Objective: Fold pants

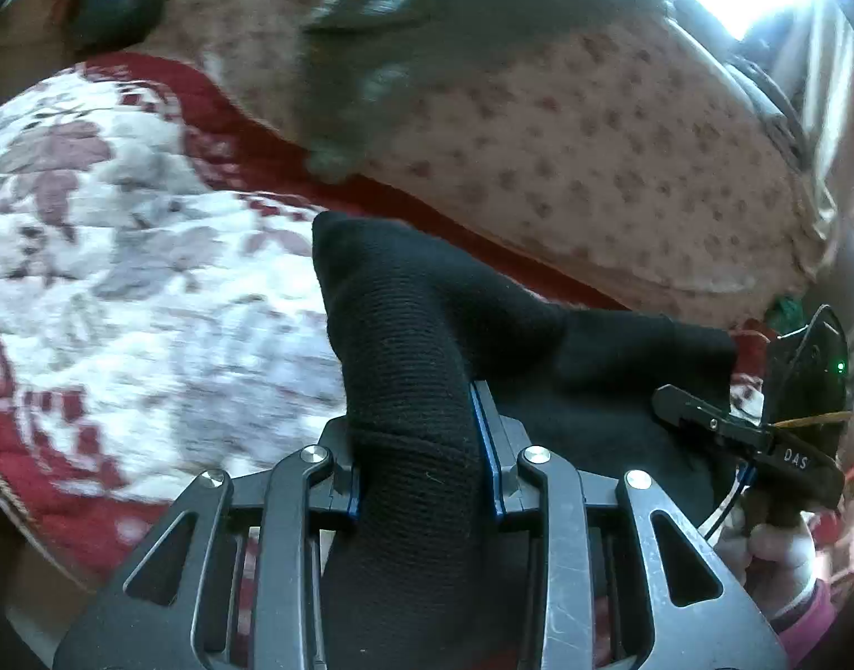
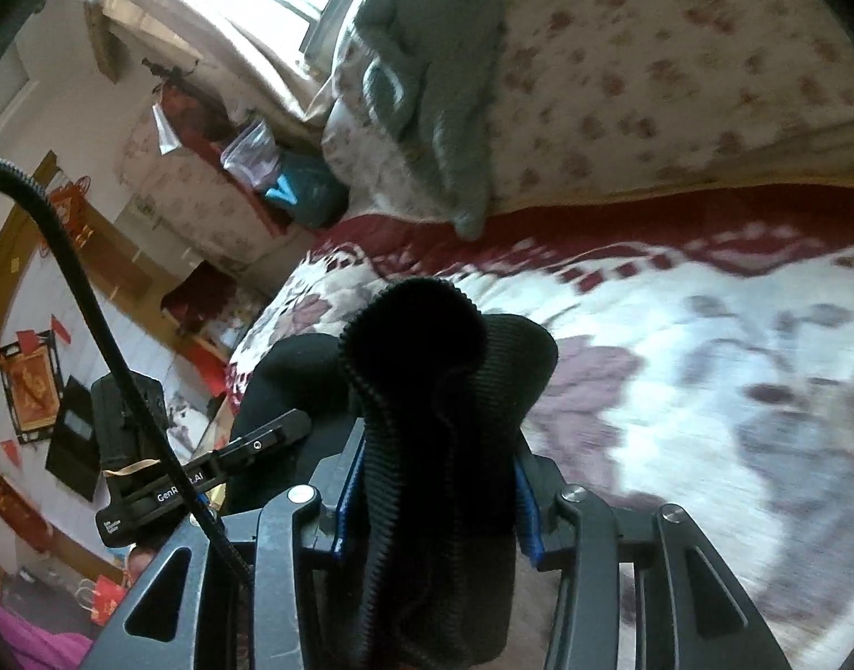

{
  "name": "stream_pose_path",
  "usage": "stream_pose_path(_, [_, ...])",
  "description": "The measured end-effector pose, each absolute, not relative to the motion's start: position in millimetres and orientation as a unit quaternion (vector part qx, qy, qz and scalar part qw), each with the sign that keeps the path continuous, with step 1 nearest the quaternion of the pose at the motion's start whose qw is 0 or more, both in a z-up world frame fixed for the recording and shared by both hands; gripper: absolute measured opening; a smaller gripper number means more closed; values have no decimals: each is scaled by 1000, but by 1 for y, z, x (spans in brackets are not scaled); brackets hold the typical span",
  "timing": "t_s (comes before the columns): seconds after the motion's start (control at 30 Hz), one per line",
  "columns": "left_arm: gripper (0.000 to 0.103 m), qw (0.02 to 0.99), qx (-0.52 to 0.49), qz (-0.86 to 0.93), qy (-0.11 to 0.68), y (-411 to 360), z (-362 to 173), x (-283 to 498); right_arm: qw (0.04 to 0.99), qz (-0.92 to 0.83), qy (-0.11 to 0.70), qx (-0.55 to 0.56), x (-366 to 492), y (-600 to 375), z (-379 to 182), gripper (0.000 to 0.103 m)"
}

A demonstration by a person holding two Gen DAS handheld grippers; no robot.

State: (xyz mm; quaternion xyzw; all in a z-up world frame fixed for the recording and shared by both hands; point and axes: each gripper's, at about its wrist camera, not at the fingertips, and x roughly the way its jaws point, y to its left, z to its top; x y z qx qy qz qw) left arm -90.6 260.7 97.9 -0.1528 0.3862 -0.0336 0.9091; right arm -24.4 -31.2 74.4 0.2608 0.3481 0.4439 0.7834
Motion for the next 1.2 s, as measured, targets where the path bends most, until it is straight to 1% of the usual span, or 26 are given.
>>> stream_pose_path(0.27, [30, 903, -172, 33, 391, 332, 84, -93, 755, 478, 379, 242, -1, 58, 69, 43])
stream_pose_path(0.37, [30, 899, -182, 45, 397, 346, 75, -91, 748, 482, 391, 237, 8, 81, 65, 43])
stream_pose_path(0.47, [31, 892, -198, 42, 404, 356, 64, -89, 757, 471, 395, 221, 15, 93, 61, 45])
stream_pose_path(0.5, [31, 889, -200, 42, 409, 357, 59, -88, 758, 468, 397, 220, 18, 94, 59, 48])
stream_pose_path(0.53, [33, 888, -197, 44, 414, 357, 54, -86, 758, 466, 401, 219, 20, 95, 56, 49])
stream_pose_path(0.6, [40, 885, -201, 50, 417, 357, 47, -83, 762, 454, 413, 206, 25, 98, 46, 57])
stream_pose_path(0.67, [49, 884, -212, 57, 412, 360, 42, -82, 756, 455, 414, 222, 28, 93, 38, 57])
stream_pose_path(0.7, [51, 885, -214, 61, 410, 360, 41, -83, 755, 456, 412, 229, 28, 91, 36, 57])
stream_pose_path(0.77, [61, 886, -207, 75, 408, 359, 40, -85, 760, 452, 411, 222, 26, 90, 39, 57])
stream_pose_path(0.97, [62, 886, -187, 108, 410, 354, 54, -94, 788, 432, 392, 197, 11, 76, 65, 57])
stream_pose_path(1.2, [61, 900, -154, 144, 381, 336, 82, -112, 822, 412, 352, 178, -14, 53, 105, 57])
